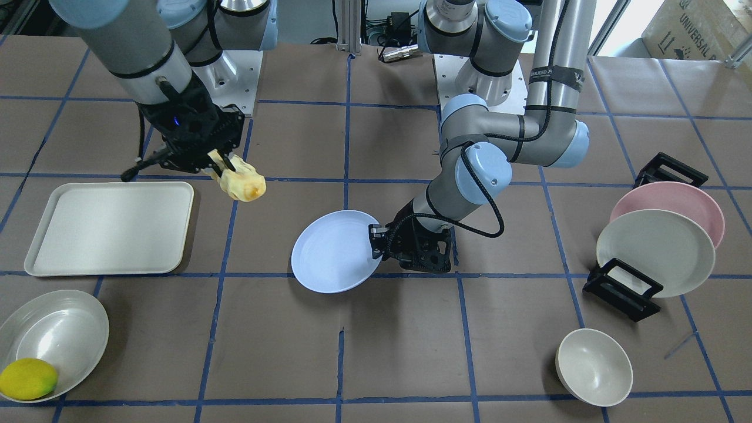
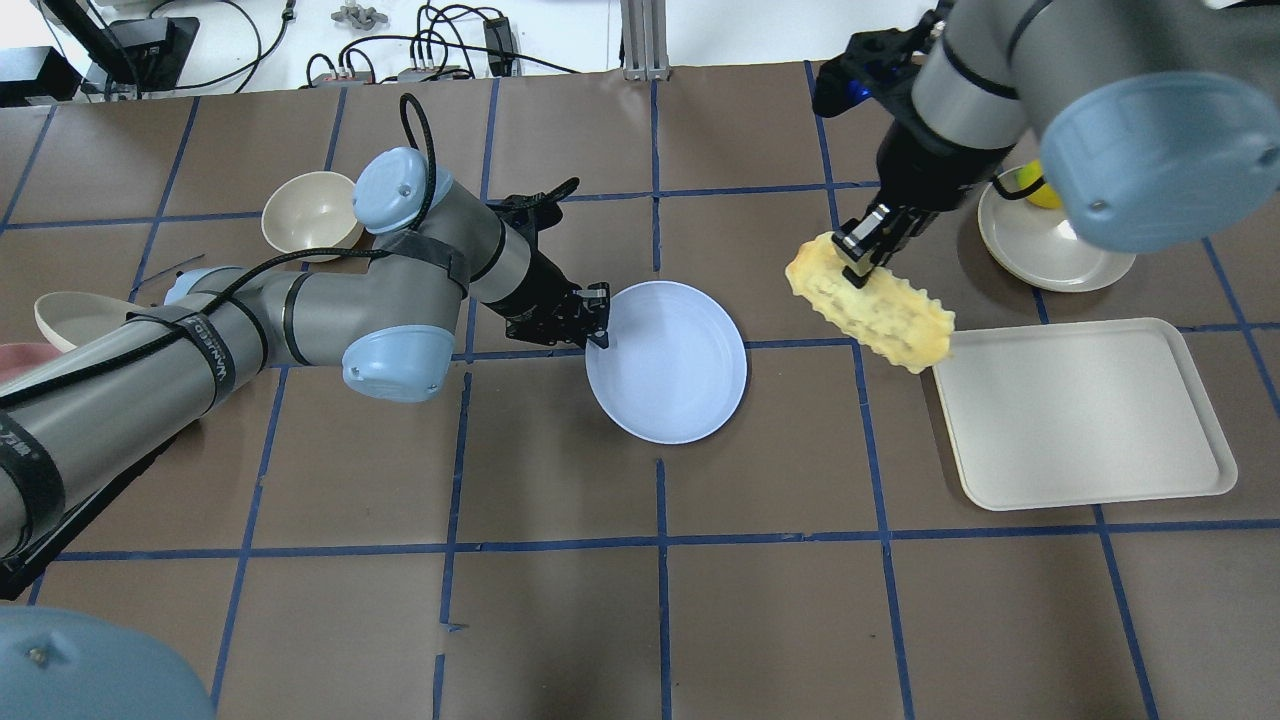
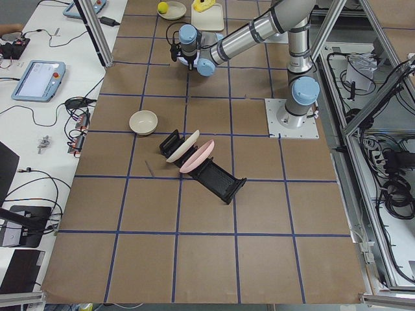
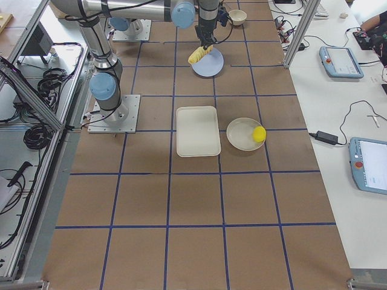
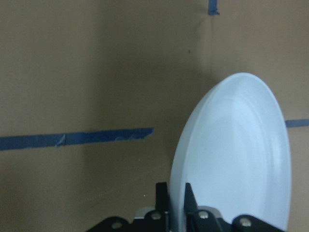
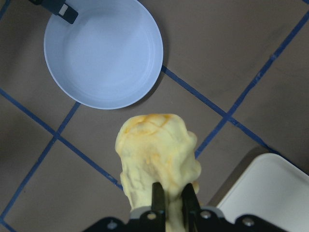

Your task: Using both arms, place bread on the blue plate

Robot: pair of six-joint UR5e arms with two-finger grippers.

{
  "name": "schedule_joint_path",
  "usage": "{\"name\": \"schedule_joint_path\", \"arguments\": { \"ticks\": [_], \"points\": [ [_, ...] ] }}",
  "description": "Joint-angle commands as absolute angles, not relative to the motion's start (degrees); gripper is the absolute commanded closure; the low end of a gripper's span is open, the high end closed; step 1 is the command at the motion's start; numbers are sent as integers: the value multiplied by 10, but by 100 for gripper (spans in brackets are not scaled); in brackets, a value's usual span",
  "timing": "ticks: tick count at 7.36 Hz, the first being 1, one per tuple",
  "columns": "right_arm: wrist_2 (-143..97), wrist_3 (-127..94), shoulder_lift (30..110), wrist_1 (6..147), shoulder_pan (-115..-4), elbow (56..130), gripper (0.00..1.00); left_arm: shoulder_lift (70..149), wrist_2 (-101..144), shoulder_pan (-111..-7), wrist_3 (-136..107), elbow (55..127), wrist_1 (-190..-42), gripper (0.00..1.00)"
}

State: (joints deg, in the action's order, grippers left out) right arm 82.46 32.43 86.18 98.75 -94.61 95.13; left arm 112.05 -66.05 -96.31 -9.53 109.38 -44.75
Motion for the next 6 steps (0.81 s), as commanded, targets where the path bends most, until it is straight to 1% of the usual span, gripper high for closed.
{"name": "schedule_joint_path", "arguments": {
  "ticks": [1,2,3,5,6],
  "points": [
    [830,244,784,1096,-1019,953,76,1115,-663,-952,-93,1091,-431,0],
    [833,229,750,1139,-1035,948,76,1087,-678,-923,-92,1097,-440,0],
    [833,221,724,1173,-1044,947,75,1052,-684,-893,-62,1099,-484,0],
    [831,201,705,1194,-1060,945,74,969,-780,-850,47,1095,-608,0],
    [832,191,698,1205,-1071,946,57,922,-830,-842,68,1086,-679,0]
  ]
}}
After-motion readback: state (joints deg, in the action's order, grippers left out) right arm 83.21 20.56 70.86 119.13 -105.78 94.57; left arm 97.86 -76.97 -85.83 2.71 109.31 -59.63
